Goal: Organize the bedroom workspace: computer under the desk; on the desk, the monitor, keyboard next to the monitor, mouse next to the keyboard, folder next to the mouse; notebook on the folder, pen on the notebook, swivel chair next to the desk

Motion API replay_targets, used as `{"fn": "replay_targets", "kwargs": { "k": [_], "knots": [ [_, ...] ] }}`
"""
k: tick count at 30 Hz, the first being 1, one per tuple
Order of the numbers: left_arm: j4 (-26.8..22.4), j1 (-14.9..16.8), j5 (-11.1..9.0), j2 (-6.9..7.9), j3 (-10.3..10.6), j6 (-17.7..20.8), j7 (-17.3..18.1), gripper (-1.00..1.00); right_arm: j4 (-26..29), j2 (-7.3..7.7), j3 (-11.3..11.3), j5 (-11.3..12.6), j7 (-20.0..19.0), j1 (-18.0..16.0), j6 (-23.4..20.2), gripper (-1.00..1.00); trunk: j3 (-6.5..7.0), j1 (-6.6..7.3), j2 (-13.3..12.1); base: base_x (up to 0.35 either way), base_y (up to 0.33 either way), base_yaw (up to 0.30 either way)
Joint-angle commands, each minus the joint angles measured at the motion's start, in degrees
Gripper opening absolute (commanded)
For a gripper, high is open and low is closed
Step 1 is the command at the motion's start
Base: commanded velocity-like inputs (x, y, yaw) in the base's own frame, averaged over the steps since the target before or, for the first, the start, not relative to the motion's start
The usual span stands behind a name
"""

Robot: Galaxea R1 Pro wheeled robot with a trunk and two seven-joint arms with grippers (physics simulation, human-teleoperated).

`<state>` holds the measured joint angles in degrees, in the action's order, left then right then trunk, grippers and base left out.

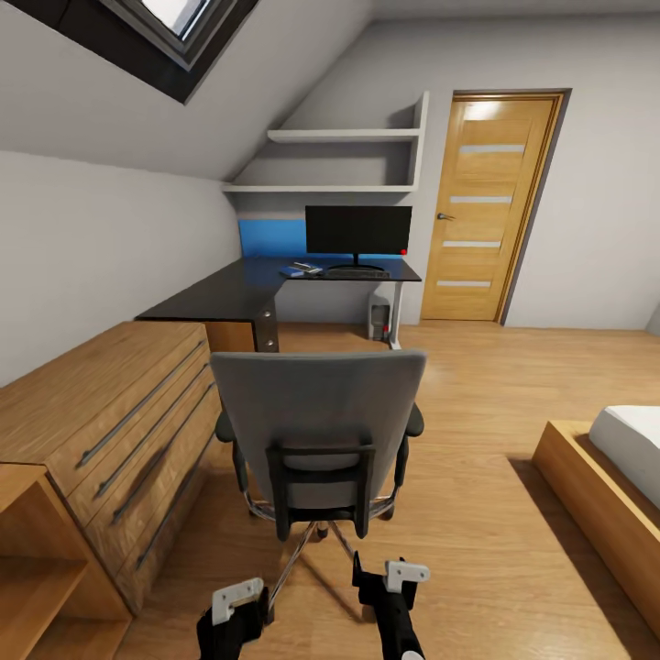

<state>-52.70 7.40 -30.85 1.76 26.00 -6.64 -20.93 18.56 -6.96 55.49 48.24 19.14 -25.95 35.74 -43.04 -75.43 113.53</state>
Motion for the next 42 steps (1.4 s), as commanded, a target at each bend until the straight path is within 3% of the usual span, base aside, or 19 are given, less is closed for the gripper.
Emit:
{"fn": "replay_targets", "kwargs": {
  "k": [1,3,7,12,18,20,25,34,42],
  "knots": [
    [-1.01,0.06,-0.27,0.07,0.37,0.07,-0.89,1.0,0.02,0.01,0.49,0.19,0.48,-0.07,0.18,1.0,-0.06,0.01,0.03,0.0,0.0,0.0],
    [-2.51,0.07,0.69,0.03,0.37,0.74,-1.52,1.0,0.05,0.01,0.55,0.15,0.47,-0.07,0.24,1.0,-0.06,0.01,0.03,0.0,0.0,0.0],
    [-4.9,0.07,4.44,-0.24,0.37,1.96,-2.47,1.0,0.22,0.02,0.71,-0.03,0.46,-0.07,0.46,1.0,-0.06,0.01,0.03,0.0,0.0,0.0],
    [-5.7,0.14,6.3,-0.6,0.37,2.37,-2.93,1.0,0.32,-0.01,1.27,-1.47,0.74,-0.07,2.3,1.0,-0.06,0.01,0.03,0.0,0.0,0.0],
    [-5.93,1.8,6.69,-0.97,-0.03,3.77,-3.12,1.0,0.56,-0.3,1.8,-5.37,1.82,-0.07,3.47,1.0,-0.06,0.01,0.03,0.0,0.0,0.0],
    [-6.03,2.37,6.75,-1.12,-0.36,6.58,-3.58,1.0,0.88,-0.63,2.05,-6.24,4.09,-0.07,3.51,1.0,-0.06,0.01,0.03,0.0,0.0,0.0],
    [-6.08,2.72,6.83,-2.43,-0.68,9.16,-5.88,1.0,3.01,-1.29,2.56,-8.25,8.18,-0.07,2.68,1.0,-0.06,0.01,0.03,0.0,0.0,0.0],
    [-6.05,4.8,6.86,-4.27,-0.73,10.06,-7.61,1.0,8.81,-1.14,2.26,-9.52,10.38,-0.09,-2.5,1.0,-0.06,0.01,0.03,0.0,0.0,0.0],
    [-6.01,4.99,7.0,-4.4,0.15,8.66,-7.02,1.0,9.68,-0.85,2.17,-9.63,11.27,-0.14,-2.99,1.0,-0.06,0.01,0.03,0.0,0.0,0.0]
  ]
}}
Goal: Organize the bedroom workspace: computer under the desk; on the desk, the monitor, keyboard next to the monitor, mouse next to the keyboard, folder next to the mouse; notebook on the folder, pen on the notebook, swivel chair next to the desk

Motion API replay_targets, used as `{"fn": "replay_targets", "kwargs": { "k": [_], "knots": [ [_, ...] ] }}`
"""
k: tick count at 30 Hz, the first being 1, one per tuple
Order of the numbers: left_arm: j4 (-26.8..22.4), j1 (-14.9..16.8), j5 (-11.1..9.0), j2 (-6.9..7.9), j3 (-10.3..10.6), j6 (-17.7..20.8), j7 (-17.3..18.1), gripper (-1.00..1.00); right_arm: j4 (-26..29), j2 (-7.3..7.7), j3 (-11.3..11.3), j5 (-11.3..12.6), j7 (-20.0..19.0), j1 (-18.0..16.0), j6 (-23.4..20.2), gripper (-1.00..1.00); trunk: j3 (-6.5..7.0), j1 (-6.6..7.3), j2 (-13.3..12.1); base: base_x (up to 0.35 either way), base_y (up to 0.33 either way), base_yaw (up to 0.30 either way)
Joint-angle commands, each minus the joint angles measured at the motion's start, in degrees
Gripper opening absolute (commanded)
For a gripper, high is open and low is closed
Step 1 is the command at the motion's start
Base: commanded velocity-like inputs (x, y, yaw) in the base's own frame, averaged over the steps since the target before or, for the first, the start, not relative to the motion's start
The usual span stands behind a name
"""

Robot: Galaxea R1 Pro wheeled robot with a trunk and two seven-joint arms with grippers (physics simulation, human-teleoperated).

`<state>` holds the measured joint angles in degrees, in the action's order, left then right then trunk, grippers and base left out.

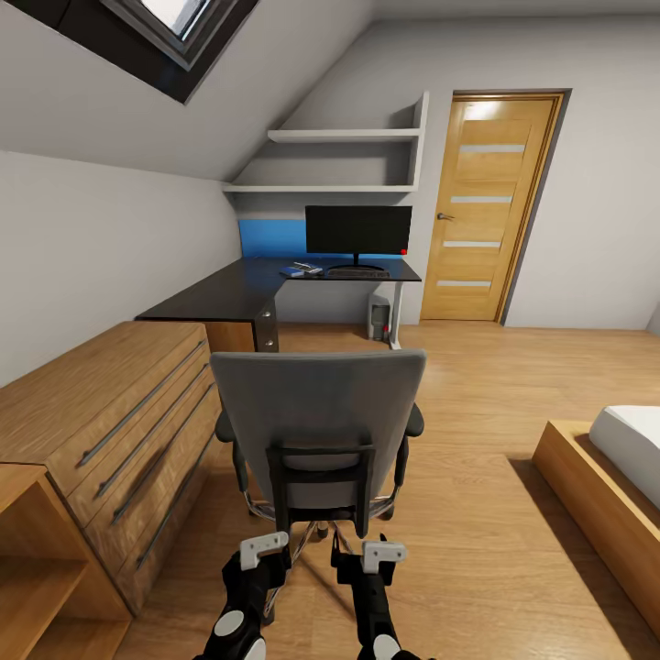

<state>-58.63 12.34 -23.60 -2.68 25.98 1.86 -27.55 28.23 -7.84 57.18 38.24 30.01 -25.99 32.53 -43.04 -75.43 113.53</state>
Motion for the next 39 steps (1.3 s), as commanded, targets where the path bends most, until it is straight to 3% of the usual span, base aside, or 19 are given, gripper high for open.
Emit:
{"fn": "replay_targets", "kwargs": {
  "k": [1,5,9,27,39],
  "knots": [
    [-0.08,0.04,-0.21,0.04,0.37,-0.36,-0.38,1.0,-0.02,0.15,0.49,0.38,0.4,-0.08,0.23,1.0,-0.06,0.01,0.03,0.0,0.0,0.0],
    [-0.12,0.05,-0.19,0.25,0.61,-4.16,-0.33,1.0,-0.04,1.86,0.42,0.48,0.35,-0.08,0.35,1.0,-0.24,-0.21,0.43,0.0,0.0,0.0],
    [0.05,0.05,-0.17,0.29,0.84,-5.22,-0.84,1.0,-0.01,2.5,0.4,0.51,0.36,-0.08,0.48,1.0,-0.95,-1.09,2.03,0.0,0.0,0.0],
    [0.09,0.05,-0.05,0.28,1.0,-5.55,-1.01,1.0,1.2,2.69,0.41,0.35,1.55,-0.06,0.87,1.0,-4.19,-5.04,9.25,0.0,0.0,0.0],
    [0.09,0.05,-0.04,0.3,1.01,-5.55,-0.93,1.0,7.67,5.08,0.83,-0.47,5.43,-0.04,0.87,1.0,-6.34,-7.68,14.07,0.0,0.0,0.0]
  ]
}}
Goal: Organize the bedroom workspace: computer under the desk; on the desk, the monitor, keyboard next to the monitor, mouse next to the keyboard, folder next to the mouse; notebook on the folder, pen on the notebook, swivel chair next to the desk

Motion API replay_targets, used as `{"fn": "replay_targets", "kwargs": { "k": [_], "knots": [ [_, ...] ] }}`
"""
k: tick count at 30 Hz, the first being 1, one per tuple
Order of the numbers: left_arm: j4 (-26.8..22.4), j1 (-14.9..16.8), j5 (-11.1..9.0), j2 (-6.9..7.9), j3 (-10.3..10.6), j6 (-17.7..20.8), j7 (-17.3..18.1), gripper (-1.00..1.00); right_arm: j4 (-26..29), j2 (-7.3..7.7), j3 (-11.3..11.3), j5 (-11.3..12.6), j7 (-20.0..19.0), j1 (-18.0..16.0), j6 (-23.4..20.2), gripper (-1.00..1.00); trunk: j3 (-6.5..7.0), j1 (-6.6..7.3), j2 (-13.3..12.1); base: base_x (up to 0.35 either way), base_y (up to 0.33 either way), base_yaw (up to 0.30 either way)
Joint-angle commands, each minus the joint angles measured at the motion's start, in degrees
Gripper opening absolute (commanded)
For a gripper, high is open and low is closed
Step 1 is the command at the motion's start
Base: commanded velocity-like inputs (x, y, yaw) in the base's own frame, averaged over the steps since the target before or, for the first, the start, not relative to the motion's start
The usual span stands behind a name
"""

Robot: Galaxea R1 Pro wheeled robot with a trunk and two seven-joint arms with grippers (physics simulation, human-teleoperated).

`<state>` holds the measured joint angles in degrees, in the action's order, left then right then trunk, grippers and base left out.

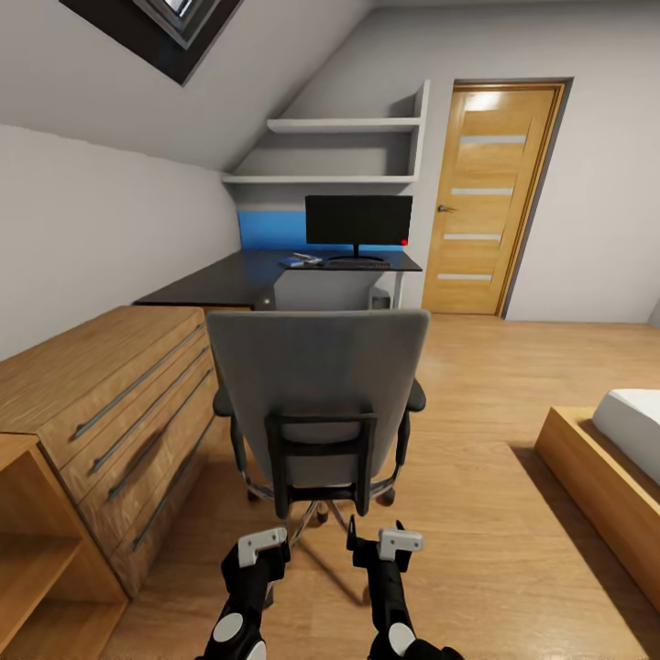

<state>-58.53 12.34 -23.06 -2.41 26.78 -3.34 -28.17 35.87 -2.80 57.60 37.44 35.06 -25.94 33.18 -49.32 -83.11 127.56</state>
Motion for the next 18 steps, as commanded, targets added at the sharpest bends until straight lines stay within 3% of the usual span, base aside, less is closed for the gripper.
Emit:
{"fn": "replay_targets", "kwargs": {
  "k": [1,15,18],
  "knots": [
    [0.0,0.06,-0.59,0.04,0.2,-0.35,-0.31,1.0,0.11,0.1,0.41,0.23,0.44,-0.1,0.22,1.0,-0.24,-0.22,0.44,0.0,0.0,0.0],
    [-0.03,0.06,-0.58,0.04,0.2,-0.35,-0.31,1.0,0.42,0.34,0.49,-0.17,0.71,-0.09,0.22,1.0,-2.75,-3.29,6.06,0.0,0.0,0.0],
    [-0.02,0.06,-0.58,0.04,0.2,-0.35,-0.35,1.0,0.42,0.34,0.5,-0.17,0.71,-0.09,0.22,1.0,-2.75,-3.29,6.06,0.0,0.0,0.0]
  ]
}}
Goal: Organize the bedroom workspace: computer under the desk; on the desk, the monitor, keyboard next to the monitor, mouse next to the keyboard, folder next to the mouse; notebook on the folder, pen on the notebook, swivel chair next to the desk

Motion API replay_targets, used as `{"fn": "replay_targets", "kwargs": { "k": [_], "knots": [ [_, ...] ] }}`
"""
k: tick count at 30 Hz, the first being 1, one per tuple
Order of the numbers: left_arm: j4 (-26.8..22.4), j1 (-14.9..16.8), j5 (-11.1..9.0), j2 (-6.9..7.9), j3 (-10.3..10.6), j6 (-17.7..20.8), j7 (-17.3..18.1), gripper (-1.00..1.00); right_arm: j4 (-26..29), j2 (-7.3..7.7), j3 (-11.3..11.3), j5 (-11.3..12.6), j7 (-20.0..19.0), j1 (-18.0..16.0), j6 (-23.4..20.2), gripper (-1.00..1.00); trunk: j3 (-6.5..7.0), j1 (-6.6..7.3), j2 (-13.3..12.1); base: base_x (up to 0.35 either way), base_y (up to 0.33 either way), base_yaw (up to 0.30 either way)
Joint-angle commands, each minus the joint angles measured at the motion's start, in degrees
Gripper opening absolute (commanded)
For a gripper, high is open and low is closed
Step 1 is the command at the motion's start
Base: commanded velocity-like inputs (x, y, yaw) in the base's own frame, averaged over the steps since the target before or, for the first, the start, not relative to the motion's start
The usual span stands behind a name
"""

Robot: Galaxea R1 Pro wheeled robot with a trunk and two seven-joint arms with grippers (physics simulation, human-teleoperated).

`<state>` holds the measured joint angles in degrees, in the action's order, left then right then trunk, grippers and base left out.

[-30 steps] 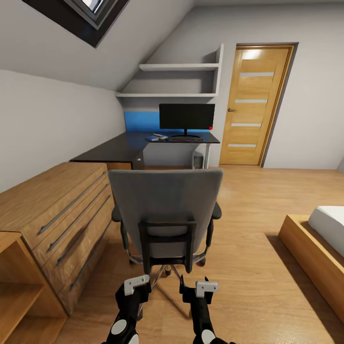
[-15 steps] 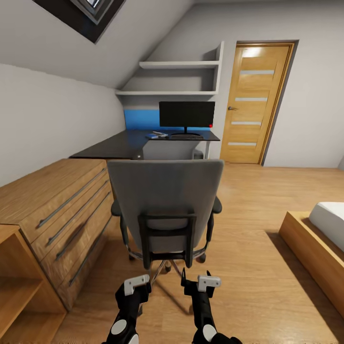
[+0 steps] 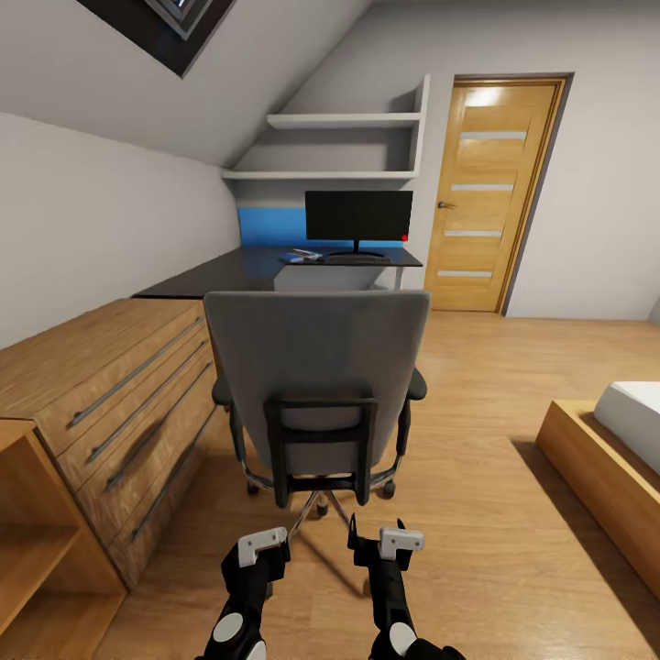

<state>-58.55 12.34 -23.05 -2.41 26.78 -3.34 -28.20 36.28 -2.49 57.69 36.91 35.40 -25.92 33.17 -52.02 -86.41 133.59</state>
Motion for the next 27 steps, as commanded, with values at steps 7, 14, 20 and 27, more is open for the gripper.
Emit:
{"fn": "replay_targets", "kwargs": {
  "k": [7,14,20,27],
  "knots": [
    [0.0,0.05,-0.58,0.07,0.2,-0.35,-0.19,1.0,0.02,0.03,0.41,0.35,0.37,-0.12,0.22,1.0,-0.05,0.01,0.02,0.0,0.0,0.0],
    [0.07,0.05,-0.59,0.25,0.2,-0.35,-0.18,1.0,0.0,0.03,0.41,0.35,0.37,-0.11,0.22,1.0,-0.05,0.01,0.02,0.106,0.0,0.0],
    [0.1,0.05,-0.59,0.29,0.2,-0.36,-0.19,1.0,-0.03,0.03,0.41,0.35,0.37,-0.12,0.2,1.0,-0.05,0.01,0.02,0.217,0.0,0.0],
    [0.13,0.05,-0.56,0.3,0.25,-0.35,-0.19,1.0,-0.15,0.05,0.48,0.35,0.25,-0.1,0.16,1.0,-0.05,0.01,0.02,0.083,0.0,0.0]
  ]
}}
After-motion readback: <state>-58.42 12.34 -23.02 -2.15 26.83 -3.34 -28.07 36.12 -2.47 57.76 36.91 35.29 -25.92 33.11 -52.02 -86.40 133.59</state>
